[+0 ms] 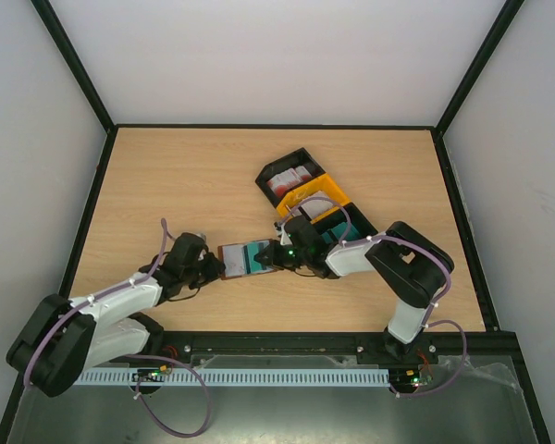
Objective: Put the credit cards into the card holder
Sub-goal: Insert the credit card into the card holder.
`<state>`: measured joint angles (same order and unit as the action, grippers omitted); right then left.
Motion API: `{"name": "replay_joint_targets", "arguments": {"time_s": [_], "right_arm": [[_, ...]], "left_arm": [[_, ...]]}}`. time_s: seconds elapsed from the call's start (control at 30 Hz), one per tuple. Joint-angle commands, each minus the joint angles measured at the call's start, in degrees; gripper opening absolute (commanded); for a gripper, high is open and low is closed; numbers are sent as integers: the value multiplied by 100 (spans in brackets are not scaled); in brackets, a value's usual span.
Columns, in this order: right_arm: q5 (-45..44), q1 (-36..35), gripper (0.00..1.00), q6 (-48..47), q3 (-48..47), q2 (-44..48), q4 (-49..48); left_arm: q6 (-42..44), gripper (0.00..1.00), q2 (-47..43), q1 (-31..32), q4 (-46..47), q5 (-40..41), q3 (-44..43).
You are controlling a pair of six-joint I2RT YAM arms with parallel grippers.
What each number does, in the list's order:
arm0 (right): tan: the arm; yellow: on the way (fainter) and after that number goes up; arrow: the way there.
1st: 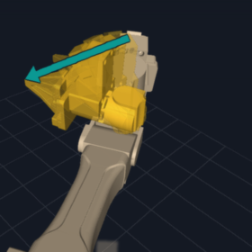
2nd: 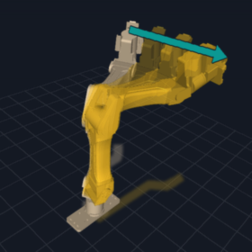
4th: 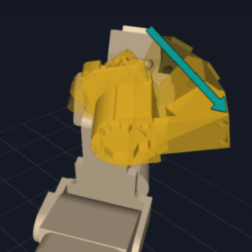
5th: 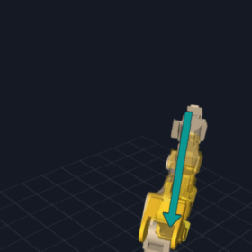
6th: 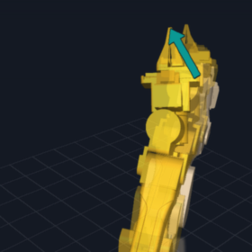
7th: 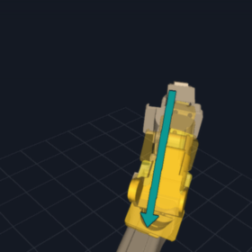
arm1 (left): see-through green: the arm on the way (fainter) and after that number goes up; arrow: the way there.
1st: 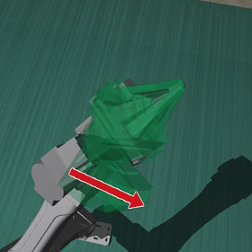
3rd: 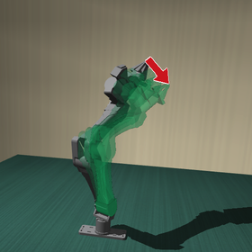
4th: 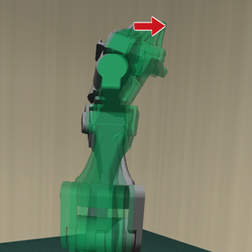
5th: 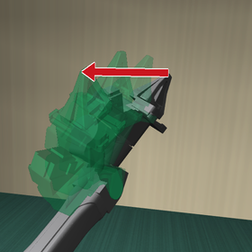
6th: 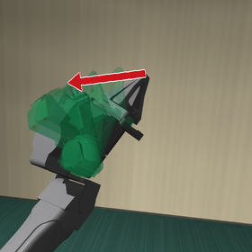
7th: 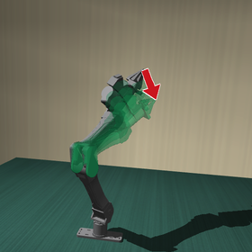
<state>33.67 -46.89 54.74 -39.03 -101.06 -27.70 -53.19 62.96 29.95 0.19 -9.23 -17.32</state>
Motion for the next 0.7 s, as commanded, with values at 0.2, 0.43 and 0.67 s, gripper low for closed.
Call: {"name": "replay_joint_targets", "arguments": {"time_s": [0.2, 0.43, 0.67], "right_arm": [[-291, -102, 2, 205, -51, -319, -234], [-265, -198, 2, 211, -168, -536, -315], [-181, -206, 2, 79, -335, -682, -75]], "left_arm": [[-119, 15, 420, -78, 70, -79, 147], [-130, 15, 503, -78, -6, -29, 159], [-88, 15, 463, -78, -54, 18, 159]]}}
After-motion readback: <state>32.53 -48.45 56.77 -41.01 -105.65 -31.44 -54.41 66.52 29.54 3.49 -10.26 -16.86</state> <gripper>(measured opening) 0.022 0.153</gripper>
